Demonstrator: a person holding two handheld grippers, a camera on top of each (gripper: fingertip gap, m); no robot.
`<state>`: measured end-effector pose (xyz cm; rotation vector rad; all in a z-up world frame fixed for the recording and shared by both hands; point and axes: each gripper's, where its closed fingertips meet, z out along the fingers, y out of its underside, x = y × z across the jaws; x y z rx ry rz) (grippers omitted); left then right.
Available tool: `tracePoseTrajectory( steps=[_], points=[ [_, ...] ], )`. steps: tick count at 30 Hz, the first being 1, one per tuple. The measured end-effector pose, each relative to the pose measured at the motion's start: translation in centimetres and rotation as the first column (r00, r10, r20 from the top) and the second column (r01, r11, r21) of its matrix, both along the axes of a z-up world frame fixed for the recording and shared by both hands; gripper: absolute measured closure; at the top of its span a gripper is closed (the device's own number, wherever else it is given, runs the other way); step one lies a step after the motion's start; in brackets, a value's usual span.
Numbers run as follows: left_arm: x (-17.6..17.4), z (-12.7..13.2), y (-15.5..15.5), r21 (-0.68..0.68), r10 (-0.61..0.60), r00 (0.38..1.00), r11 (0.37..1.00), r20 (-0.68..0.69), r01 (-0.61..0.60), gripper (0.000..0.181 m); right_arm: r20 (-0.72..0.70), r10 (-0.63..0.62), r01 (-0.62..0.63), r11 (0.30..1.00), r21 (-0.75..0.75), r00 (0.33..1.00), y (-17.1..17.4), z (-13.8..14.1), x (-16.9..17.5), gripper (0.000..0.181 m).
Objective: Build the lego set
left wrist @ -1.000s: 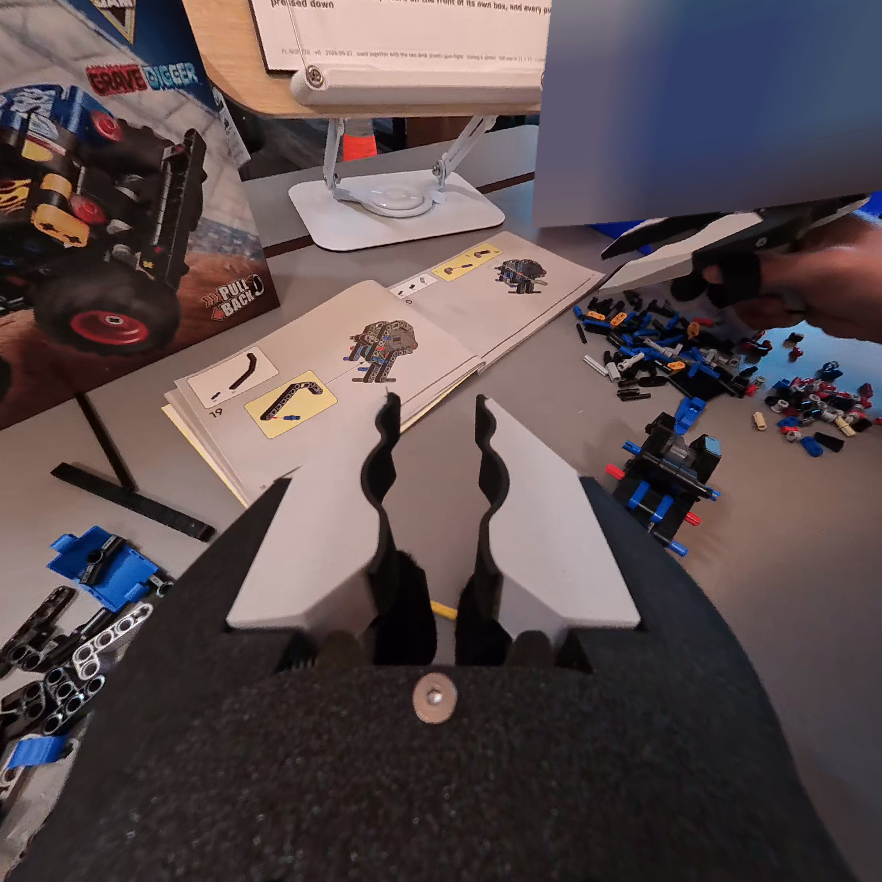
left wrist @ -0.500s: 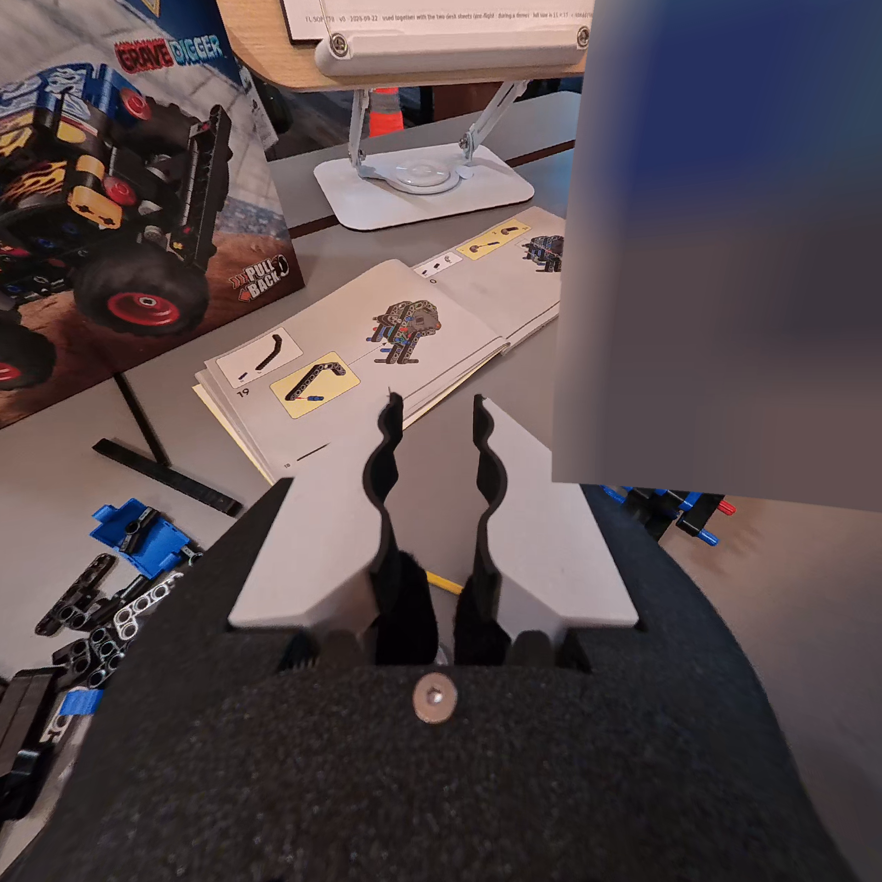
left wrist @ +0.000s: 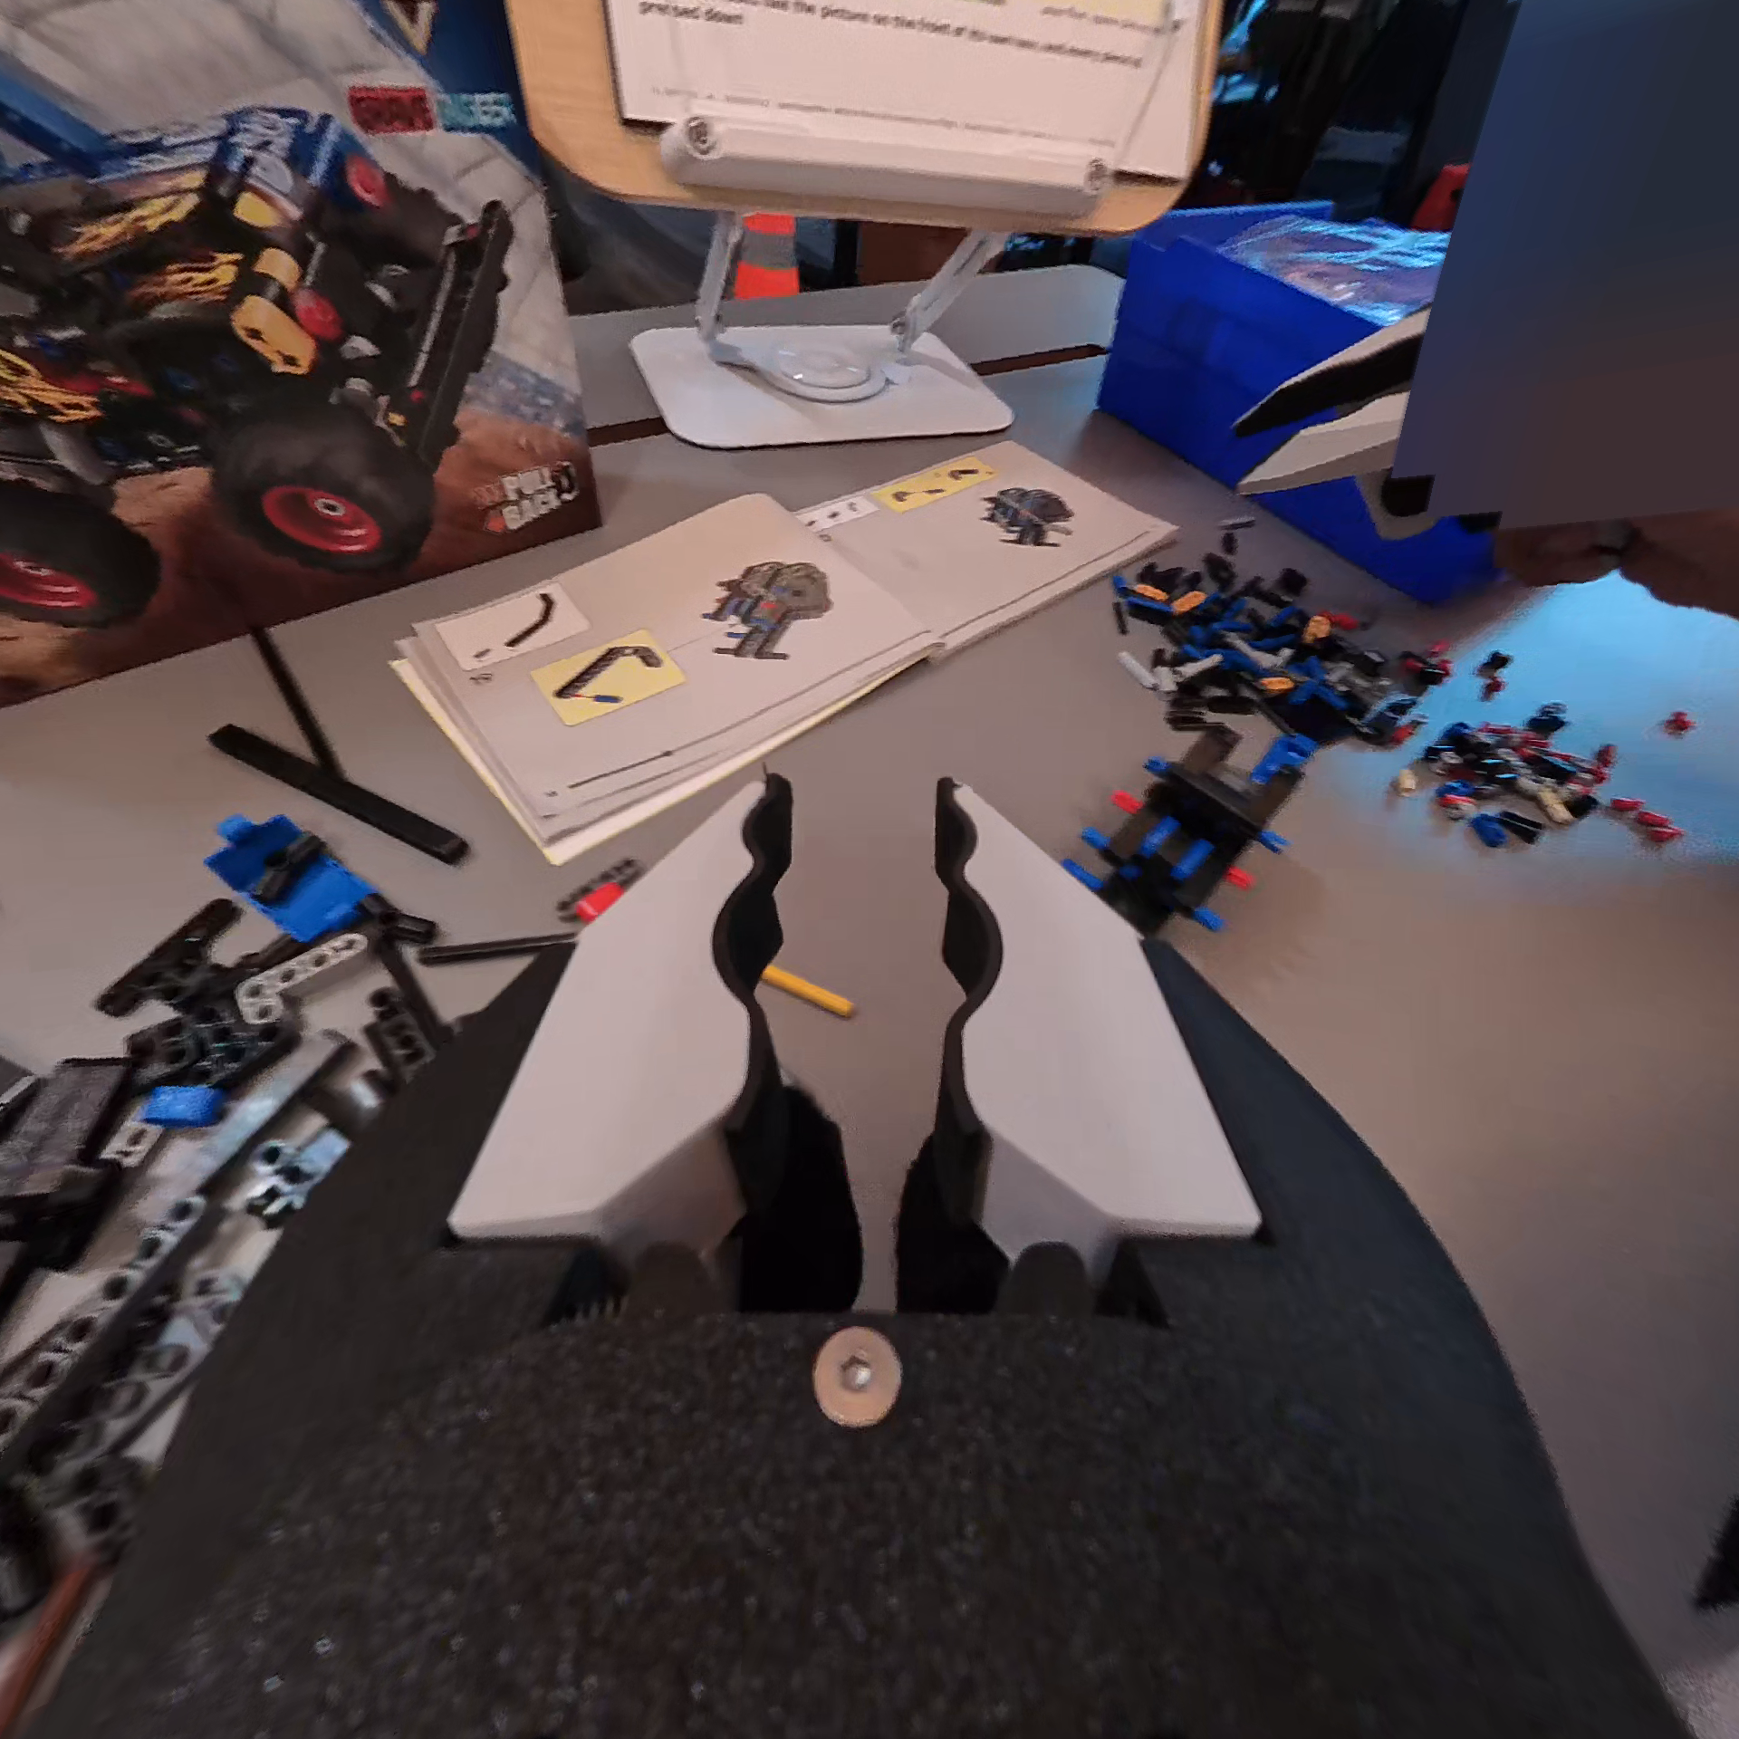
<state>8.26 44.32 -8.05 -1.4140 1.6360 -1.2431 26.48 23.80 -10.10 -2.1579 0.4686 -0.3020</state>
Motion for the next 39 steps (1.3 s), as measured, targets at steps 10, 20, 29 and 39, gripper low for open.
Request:
tracePoseTrajectory(
  steps=[10,20,29,39],
  points=[
    [-0.6,-0.6,-5.8,-0.029,-0.107,0.989,0.993,0.099,0.110,0.155,-0.168,-0.044,0.054,0.997,0.055,0.985,-1.7,-1.4,-2.4,0.153],
    [0.0,-0.7,-7.6,-0.033,-0.181,0.976,0.982,0.124,0.186,0.156,-0.177,-0.007,-0.019,0.990,-0.143,0.984,1.8,-6.5,1.6,0.156],
    [1.1,-0.2,-7.1,-0.078,-0.191,0.974,0.976,0.125,0.201,0.156,-0.148,-0.008,-0.017,0.985,-0.171,0.989,1.6,-7.4,2.1,0.166],
    [1.6,-0.5,-7.2,-0.084,-0.198,0.972,0.974,0.125,0.209,0.156,-0.115,0.049,-0.065,0.989,-0.136,0.992,1.7,-5.1,0.1,0.166]
  ],
)
